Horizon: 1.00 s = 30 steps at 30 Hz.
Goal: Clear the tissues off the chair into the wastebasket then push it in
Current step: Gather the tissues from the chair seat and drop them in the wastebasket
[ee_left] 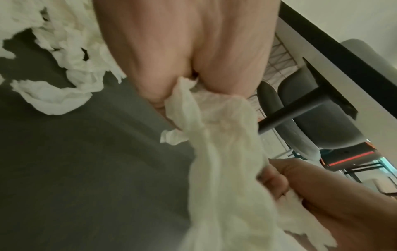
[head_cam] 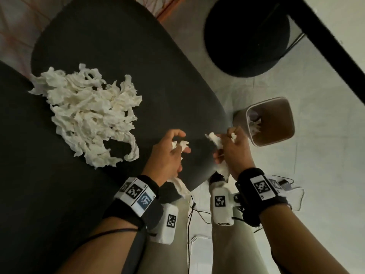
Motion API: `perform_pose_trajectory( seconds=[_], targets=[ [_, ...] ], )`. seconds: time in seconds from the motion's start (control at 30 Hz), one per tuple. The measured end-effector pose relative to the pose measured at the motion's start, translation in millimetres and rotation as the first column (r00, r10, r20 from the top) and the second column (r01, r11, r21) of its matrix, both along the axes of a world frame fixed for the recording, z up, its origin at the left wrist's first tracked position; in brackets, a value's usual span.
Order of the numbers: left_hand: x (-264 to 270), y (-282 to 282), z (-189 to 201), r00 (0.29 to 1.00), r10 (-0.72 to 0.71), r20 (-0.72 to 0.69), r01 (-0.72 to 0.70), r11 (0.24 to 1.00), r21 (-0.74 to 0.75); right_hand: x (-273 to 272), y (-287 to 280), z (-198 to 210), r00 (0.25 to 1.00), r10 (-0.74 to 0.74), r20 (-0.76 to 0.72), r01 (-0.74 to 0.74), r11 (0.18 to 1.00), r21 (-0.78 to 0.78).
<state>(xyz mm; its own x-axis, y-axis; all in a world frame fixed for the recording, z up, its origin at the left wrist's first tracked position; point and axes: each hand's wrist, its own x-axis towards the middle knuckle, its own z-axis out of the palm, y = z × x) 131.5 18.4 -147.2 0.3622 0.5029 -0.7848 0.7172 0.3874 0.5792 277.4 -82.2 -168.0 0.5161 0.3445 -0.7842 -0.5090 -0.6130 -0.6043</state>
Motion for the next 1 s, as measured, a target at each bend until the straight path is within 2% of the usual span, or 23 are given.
perform_pose_trajectory(
  seconds=[0.13,0.27,0.33,0.43,0.53,0.6,0.8,1.0],
  targets=[
    [26.2,-19.7,-0.4,0.981,-0.191,-0.010,0.191,0.975,0.113,12.2,-39.4,-8.0,0.994,0.085,0.063,-0.082,0.996,-0.041],
    [64.8,-49.0,-1.9,0.921,-0.390,0.008,0.382,0.906,0.183,27.9,-85.6,-13.1,0.996,0.042,0.079,-0.036,0.996,-0.081],
    [86.7,-70.5,-2.1,0.861,-0.508,0.006,0.504,0.855,0.127,37.3,-113.3,-15.3,0.994,0.011,0.111,0.004,0.991,-0.132],
    [119.2,-108.2,-10.2,0.751,-0.660,-0.005,0.660,0.751,-0.009,52.0,-158.1,-23.5,0.988,-0.142,0.068,0.154,0.960,-0.233],
    [154.1,-149.5,-31.7,0.609,-0.792,0.032,0.790,0.604,-0.103,67.3,-207.1,-46.8,0.959,-0.285,-0.001,0.277,0.934,-0.227],
    [177.3,-173.2,-54.0,0.542,-0.840,0.025,0.838,0.537,-0.099,76.7,-232.8,-68.3,0.937,-0.347,-0.049,0.332,0.924,-0.191],
    [251.6,-216.4,-138.9,0.573,-0.818,-0.048,0.814,0.562,0.148,124.8,-278.0,-137.2,0.860,-0.499,-0.103,0.491,0.866,-0.100],
    [311.1,-219.8,-211.4,0.635,-0.768,-0.080,0.716,0.547,0.434,173.0,-254.7,-205.6,0.730,-0.665,-0.159,0.680,0.730,0.068]
  ],
)
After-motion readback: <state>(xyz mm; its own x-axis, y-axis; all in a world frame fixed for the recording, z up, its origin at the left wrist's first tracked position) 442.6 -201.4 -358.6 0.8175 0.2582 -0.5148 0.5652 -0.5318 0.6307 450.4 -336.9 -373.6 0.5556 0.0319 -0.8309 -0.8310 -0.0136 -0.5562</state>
